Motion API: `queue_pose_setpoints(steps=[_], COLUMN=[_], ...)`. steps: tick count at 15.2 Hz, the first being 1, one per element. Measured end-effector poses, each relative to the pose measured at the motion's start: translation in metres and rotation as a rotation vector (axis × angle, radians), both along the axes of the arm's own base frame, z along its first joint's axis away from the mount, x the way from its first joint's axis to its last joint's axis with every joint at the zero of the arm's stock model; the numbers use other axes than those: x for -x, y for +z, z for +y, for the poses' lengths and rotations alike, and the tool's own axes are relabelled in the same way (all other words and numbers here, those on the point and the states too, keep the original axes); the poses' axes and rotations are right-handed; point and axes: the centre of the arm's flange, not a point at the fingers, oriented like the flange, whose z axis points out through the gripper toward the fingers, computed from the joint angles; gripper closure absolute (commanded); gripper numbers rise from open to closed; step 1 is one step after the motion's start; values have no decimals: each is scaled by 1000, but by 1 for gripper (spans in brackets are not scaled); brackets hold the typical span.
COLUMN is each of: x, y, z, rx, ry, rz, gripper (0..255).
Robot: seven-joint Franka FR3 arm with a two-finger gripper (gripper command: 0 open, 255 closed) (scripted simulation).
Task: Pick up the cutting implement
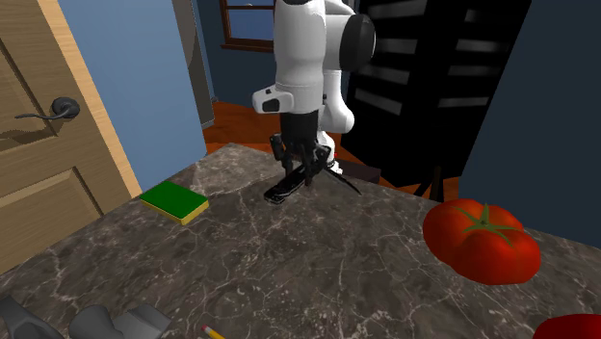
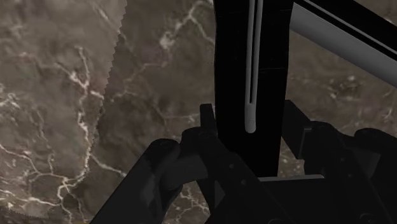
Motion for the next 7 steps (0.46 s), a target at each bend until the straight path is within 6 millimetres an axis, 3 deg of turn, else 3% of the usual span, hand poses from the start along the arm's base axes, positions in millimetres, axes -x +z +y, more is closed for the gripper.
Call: queue_pose_setpoints(steps=[7], x=[0], y=[35], z=[0], rx=[0], ry=[0], rz=[0], gripper=[255])
